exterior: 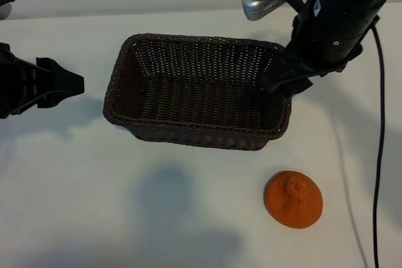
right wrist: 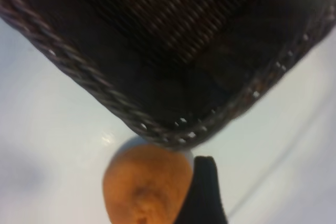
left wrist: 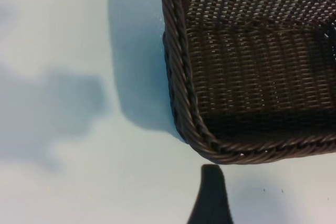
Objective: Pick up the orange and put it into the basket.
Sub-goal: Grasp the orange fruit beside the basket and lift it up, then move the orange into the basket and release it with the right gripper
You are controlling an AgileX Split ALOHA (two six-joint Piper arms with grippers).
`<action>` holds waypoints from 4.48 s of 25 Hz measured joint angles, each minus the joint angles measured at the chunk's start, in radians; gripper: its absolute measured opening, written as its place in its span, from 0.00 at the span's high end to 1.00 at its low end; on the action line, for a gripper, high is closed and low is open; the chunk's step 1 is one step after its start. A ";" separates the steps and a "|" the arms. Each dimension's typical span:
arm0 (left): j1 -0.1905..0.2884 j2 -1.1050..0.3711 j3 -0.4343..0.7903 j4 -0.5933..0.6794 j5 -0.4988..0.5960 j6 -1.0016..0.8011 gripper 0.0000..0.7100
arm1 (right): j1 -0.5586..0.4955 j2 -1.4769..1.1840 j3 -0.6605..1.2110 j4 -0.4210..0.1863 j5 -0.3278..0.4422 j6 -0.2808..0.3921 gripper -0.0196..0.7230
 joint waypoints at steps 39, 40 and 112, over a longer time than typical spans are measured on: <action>0.000 0.000 0.000 -0.001 -0.145 -0.025 0.16 | 0.000 -0.374 0.561 0.050 -0.313 0.060 0.18; 0.000 0.000 0.000 -0.001 -0.145 -0.025 0.16 | 0.000 -0.373 0.570 0.052 -0.316 0.067 0.18; 0.000 0.000 0.000 -0.001 -0.145 -0.039 0.17 | 0.000 -0.379 0.729 0.371 -0.504 -0.161 0.84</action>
